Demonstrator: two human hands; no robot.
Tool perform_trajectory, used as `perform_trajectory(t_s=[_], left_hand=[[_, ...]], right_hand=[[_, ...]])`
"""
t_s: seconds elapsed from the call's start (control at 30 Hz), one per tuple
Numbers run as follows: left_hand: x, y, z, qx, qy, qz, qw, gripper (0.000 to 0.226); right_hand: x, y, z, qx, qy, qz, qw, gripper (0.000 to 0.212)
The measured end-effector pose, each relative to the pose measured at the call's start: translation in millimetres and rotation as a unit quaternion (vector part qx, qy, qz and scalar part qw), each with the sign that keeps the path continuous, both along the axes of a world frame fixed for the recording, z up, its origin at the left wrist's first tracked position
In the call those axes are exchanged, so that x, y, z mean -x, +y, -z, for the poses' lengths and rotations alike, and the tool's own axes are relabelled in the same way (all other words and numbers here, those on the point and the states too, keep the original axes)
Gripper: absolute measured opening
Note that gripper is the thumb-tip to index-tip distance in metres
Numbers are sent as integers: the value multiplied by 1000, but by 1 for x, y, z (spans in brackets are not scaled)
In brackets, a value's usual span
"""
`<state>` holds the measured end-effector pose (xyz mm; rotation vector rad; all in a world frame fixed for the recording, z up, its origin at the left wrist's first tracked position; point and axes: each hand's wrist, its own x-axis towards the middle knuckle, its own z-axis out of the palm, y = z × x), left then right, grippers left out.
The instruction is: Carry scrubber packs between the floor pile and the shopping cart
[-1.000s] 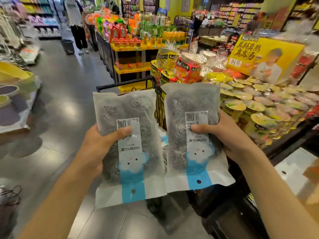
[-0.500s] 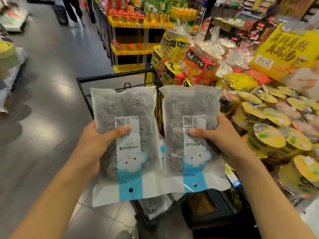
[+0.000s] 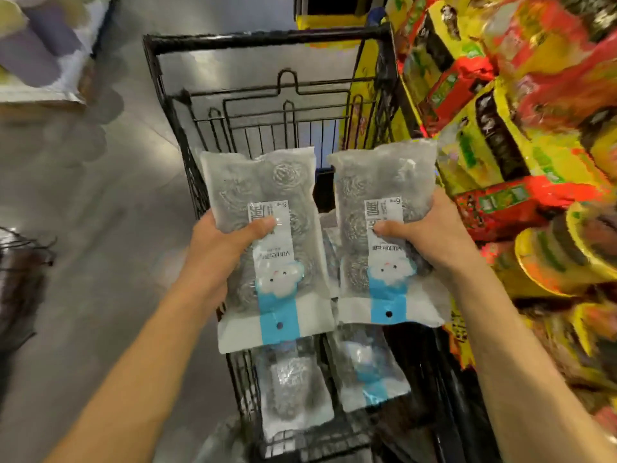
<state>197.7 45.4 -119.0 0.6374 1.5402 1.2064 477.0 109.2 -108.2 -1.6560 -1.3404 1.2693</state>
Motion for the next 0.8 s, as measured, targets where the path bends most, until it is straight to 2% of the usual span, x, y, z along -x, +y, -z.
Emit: perform_trajectory(t_s=[0.07, 0.13, 0.3, 0.37, 0.4, 0.5, 0.67, 0.8], left_hand=[[-11, 16, 29, 20, 2, -8, 1000, 36], [-19, 30, 58, 39, 4, -6, 999, 38], [-19, 38, 122, 88, 3, -36, 995, 36], [-15, 36, 142, 107, -1, -47, 993, 38], [-13, 35, 150, 116, -5, -51, 992, 41], [-7, 34, 169, 129, -5, -59, 990, 43], [-6, 35, 186, 145, 18, -62, 987, 42], [-2, 38, 195, 164, 26, -67, 984, 40]], right_hand=[[-3, 31, 34, 18, -10, -13, 1000, 80], [-2, 57, 70, 41, -23, -30, 998, 79], [18, 96, 162, 102, -44, -92, 990, 50], [29, 107, 198, 142, -56, -122, 981, 46], [32, 113, 221, 163, -72, -135, 975, 51], [32, 130, 287, 195, -113, -112, 968, 91], [44, 130, 288, 112, -278, -130, 945, 100], [36, 128, 287, -5, -382, -208, 900, 104]])
